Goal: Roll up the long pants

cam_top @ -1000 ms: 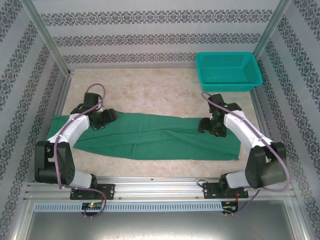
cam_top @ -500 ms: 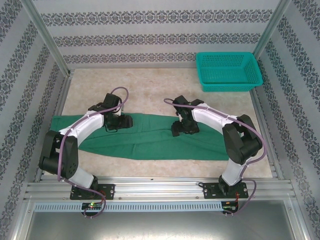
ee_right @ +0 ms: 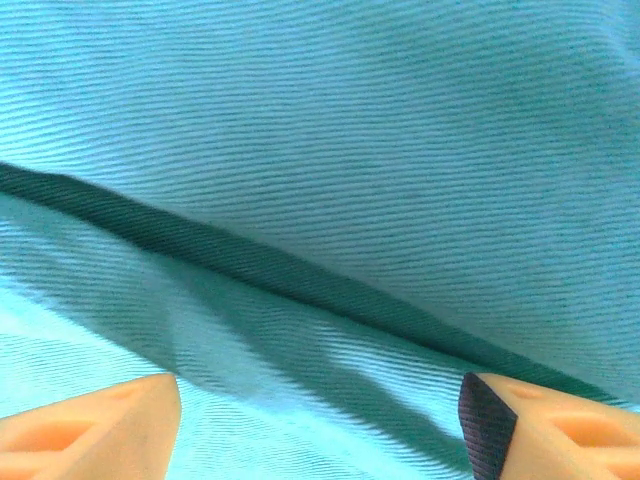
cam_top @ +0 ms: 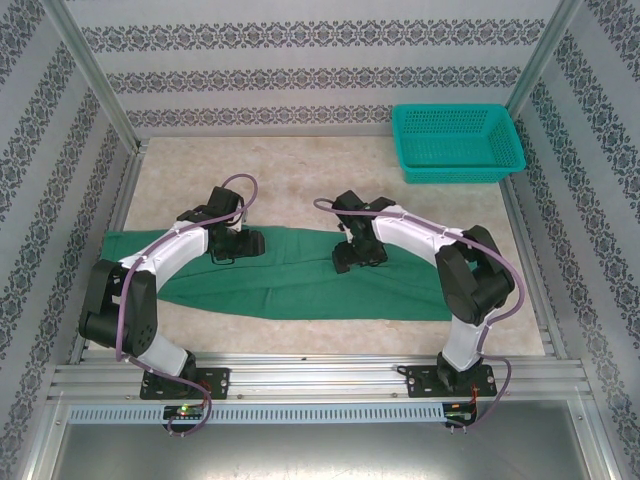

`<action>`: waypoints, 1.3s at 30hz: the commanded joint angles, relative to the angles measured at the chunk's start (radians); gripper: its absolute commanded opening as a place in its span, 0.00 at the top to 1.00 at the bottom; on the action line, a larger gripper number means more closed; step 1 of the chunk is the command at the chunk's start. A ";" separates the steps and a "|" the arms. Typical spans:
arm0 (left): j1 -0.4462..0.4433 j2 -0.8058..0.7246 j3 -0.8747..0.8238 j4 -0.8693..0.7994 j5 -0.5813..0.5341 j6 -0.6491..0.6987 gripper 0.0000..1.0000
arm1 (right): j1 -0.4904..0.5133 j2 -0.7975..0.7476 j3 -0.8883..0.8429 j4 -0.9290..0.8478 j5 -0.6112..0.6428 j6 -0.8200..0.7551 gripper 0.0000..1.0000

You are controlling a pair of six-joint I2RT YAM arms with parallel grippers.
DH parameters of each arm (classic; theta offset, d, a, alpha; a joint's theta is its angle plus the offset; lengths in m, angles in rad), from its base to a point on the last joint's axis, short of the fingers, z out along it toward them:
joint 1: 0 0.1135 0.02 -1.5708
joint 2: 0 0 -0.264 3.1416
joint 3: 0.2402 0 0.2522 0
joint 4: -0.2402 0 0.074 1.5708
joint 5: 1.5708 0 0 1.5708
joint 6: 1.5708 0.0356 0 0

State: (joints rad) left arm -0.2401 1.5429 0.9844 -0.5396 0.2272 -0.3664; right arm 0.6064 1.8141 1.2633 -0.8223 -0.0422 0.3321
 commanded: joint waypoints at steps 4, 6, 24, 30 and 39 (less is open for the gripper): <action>0.014 -0.021 -0.025 0.000 -0.019 0.006 0.31 | 0.059 0.017 0.027 -0.033 0.015 -0.023 0.26; 0.017 -0.009 -0.031 0.007 -0.018 0.005 0.31 | 0.059 0.046 0.033 -0.038 0.019 -0.025 0.26; 0.026 0.005 -0.018 -0.008 -0.037 0.016 0.35 | 0.127 -0.241 -0.112 -0.136 0.048 0.048 1.00; 0.027 -0.013 -0.008 -0.038 -0.067 0.020 0.35 | 0.214 -0.231 -0.202 -0.155 -0.050 0.079 1.00; 0.027 -0.061 -0.034 -0.056 -0.098 0.008 0.35 | 0.331 -0.214 -0.283 -0.136 -0.101 0.144 1.00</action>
State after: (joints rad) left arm -0.2260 1.5146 0.9554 -0.5583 0.1619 -0.3660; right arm 0.9218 1.5959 1.0130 -0.9352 -0.1028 0.4324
